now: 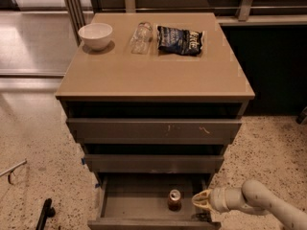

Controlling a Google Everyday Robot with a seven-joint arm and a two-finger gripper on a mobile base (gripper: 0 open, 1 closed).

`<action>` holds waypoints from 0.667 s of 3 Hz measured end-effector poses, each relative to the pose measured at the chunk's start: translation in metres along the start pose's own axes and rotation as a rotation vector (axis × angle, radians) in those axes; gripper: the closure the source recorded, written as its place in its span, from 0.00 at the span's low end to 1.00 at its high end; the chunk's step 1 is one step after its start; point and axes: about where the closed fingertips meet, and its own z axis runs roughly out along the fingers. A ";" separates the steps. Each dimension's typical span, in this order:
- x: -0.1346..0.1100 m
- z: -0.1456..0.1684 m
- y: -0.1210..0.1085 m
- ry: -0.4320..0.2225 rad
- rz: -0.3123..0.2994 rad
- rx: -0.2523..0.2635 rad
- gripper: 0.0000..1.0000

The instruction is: Pick coke can from bottom drawer and place on counter

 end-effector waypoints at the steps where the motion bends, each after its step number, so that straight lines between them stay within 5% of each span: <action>1: 0.007 0.029 -0.010 -0.055 -0.024 -0.006 1.00; 2: 0.011 0.033 -0.008 -0.058 -0.020 -0.009 0.98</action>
Offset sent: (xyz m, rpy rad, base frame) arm 0.0119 0.0149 -0.0167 0.0415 -0.0207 0.0234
